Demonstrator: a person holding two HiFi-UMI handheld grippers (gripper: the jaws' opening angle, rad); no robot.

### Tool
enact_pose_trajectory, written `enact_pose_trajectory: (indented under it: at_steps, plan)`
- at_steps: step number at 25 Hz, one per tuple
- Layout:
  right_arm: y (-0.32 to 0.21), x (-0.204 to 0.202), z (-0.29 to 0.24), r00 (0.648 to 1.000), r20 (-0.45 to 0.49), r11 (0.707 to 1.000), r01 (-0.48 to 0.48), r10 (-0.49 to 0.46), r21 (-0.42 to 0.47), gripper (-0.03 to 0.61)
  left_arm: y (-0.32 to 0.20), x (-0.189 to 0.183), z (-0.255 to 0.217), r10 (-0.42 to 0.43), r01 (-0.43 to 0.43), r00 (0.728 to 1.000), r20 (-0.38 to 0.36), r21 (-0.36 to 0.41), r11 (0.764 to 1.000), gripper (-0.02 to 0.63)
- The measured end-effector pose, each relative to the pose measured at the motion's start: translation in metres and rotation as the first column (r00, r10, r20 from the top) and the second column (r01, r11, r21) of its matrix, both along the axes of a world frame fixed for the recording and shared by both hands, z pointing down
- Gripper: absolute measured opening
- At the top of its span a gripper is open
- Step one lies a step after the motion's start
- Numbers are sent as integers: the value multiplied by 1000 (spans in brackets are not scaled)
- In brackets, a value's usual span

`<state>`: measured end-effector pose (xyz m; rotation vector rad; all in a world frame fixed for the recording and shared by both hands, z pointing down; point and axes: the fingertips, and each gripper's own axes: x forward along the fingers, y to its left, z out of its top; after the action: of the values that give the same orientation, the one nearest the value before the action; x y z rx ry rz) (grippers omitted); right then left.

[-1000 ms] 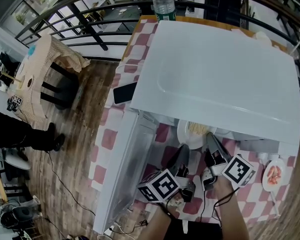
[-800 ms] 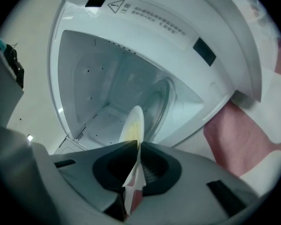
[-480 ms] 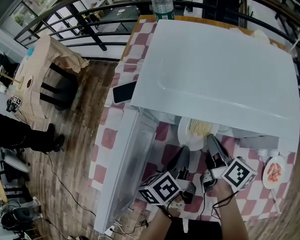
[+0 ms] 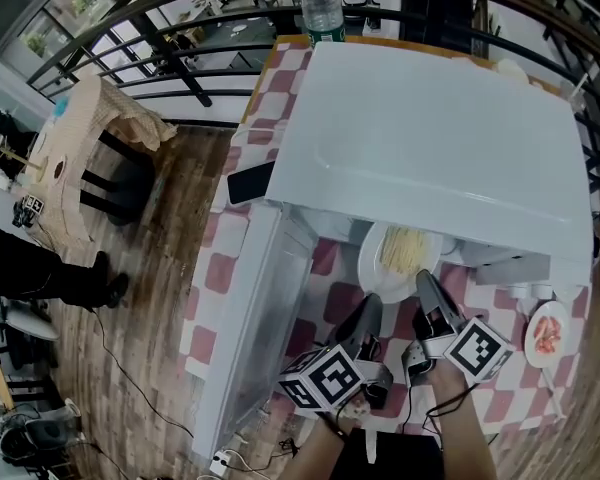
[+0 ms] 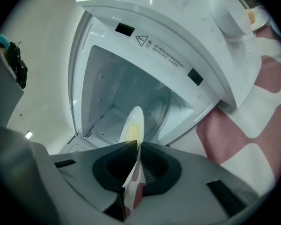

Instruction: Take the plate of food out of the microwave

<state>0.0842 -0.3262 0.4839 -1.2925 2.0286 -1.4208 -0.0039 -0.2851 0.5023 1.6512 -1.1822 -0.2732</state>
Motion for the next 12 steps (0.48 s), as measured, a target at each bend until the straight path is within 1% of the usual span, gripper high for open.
enact_pose_trajectory:
  at_steps: [4,12]
  plan:
    - [10,3,-1,1000,-13,1000,-18,18,-8,35,8,1,-2,14,-14,1000,-2,0,1000,69]
    - [31,2,-8,999,-5,999,-41,41,9,35,27,1,-7,43,-43,999,-5,1,999,69]
